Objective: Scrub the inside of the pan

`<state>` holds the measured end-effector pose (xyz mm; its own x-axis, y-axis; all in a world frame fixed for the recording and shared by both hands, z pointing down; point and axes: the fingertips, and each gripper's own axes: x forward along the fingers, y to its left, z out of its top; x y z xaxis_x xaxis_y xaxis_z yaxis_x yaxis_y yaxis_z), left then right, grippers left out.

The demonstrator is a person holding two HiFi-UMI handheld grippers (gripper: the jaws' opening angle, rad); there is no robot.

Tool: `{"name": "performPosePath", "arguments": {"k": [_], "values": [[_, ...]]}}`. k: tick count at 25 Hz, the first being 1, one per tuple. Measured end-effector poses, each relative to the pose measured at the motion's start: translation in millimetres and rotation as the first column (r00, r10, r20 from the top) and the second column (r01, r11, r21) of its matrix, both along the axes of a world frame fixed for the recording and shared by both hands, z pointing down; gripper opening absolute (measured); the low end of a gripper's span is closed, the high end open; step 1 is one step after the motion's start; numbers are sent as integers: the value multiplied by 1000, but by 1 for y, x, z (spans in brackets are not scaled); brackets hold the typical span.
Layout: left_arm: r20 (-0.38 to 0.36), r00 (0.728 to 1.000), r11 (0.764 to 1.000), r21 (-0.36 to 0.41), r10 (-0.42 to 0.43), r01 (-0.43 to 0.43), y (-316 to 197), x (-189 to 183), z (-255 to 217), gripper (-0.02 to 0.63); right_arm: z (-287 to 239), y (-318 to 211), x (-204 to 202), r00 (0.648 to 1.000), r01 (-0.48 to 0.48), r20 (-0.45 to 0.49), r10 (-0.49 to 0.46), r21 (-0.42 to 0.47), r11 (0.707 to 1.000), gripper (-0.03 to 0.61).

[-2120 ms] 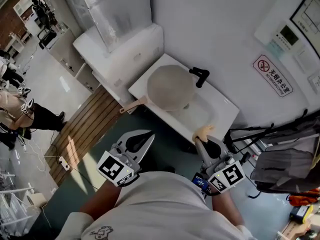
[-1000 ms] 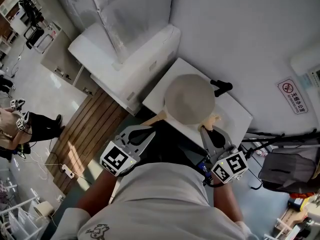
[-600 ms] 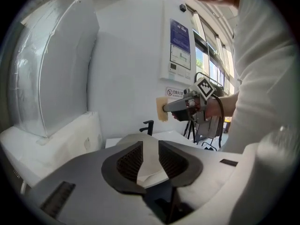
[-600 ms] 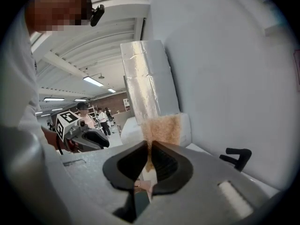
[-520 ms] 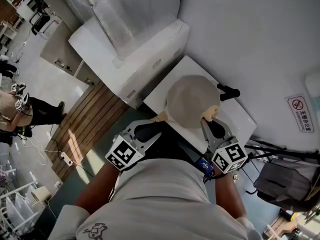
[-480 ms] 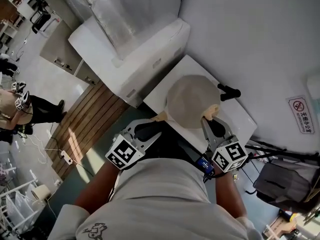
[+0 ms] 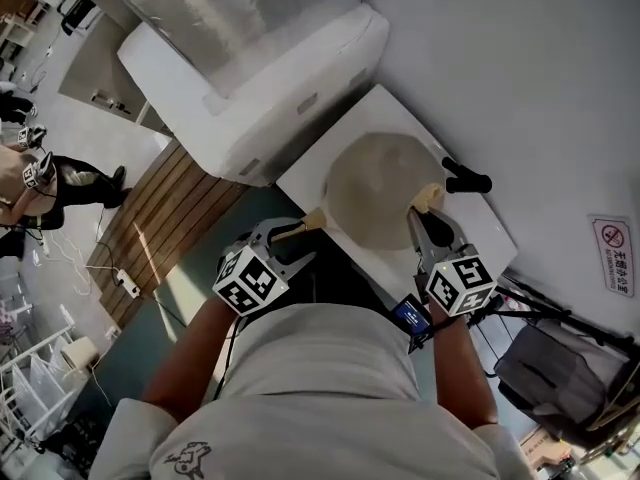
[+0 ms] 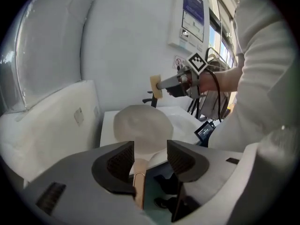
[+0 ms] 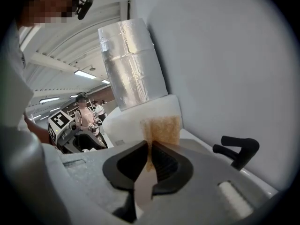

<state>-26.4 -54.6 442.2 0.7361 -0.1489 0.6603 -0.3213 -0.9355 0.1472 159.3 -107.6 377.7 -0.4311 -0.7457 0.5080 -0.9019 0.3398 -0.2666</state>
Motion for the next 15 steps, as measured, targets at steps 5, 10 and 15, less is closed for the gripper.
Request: {"name": "performPosePath", "arguments": {"k": [5, 10, 15], "values": [[99, 995, 1000, -13, 25, -24, -3, -1, 48, 219, 27, -16, 10, 1000, -5, 12, 5, -43, 999, 31], [174, 984, 999, -43, 32, -25, -7, -6, 94, 219, 53, -32, 18, 1000, -26, 9, 27, -81, 996, 37], [241, 969, 996, -74, 62, -45, -6, -11, 131, 219, 76, -43, 23, 999, -33, 0, 33, -115, 993, 41]]}}
